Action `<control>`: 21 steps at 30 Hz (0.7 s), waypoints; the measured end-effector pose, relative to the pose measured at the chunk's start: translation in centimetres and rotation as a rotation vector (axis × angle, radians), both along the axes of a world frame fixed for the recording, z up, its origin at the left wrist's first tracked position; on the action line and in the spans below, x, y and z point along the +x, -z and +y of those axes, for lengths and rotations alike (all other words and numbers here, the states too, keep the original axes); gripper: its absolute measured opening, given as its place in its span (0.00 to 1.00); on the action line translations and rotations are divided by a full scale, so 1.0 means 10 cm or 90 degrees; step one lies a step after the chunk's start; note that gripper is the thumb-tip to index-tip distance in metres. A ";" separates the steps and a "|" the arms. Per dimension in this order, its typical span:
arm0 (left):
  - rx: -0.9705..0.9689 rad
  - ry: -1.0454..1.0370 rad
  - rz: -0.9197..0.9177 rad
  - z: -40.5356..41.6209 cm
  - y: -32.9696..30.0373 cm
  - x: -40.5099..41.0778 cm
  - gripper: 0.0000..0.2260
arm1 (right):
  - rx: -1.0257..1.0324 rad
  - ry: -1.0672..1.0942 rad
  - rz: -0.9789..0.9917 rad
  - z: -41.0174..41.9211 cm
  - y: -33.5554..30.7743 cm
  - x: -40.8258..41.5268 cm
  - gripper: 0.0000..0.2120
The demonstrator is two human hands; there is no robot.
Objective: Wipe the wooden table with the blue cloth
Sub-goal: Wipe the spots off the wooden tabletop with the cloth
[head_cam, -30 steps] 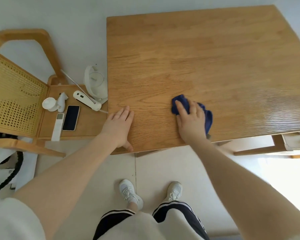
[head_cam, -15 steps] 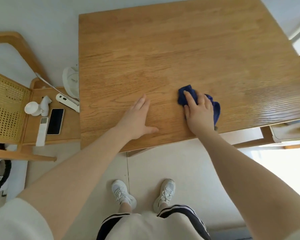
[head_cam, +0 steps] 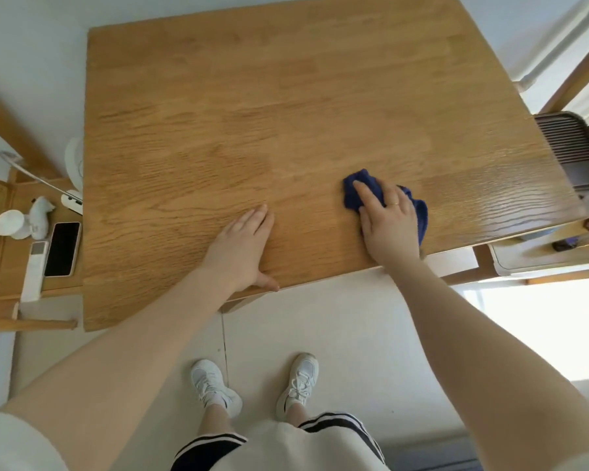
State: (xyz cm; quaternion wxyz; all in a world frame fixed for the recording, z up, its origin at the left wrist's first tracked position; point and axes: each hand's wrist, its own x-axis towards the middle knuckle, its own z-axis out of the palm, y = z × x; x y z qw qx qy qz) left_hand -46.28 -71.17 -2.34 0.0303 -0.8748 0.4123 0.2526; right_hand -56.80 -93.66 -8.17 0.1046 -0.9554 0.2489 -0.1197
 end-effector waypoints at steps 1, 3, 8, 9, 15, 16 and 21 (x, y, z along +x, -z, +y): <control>0.002 -0.006 0.007 -0.01 -0.02 0.00 0.55 | 0.007 0.034 0.007 -0.13 -0.02 0.01 0.20; 0.013 -0.012 0.018 -0.02 -0.05 -0.01 0.53 | 0.027 0.078 0.018 -0.17 -0.04 0.00 0.22; 0.031 -0.072 0.015 -0.18 -0.16 -0.05 0.51 | 0.029 -0.069 0.021 0.45 0.01 -0.35 0.20; 0.018 -0.078 0.008 -0.25 -0.17 -0.05 0.50 | 0.032 -0.105 0.023 0.42 0.02 -0.39 0.19; -0.054 -0.030 0.038 -0.65 -0.19 -0.06 0.46 | 0.030 0.043 0.006 -0.49 -0.01 -0.34 0.21; -0.052 -0.014 0.046 -0.72 -0.18 -0.06 0.46 | 0.030 0.087 0.023 -0.67 -0.02 -0.35 0.21; -0.058 0.099 0.070 -1.22 -0.13 0.00 0.38 | 0.080 0.312 0.036 -0.61 -0.03 -0.35 0.23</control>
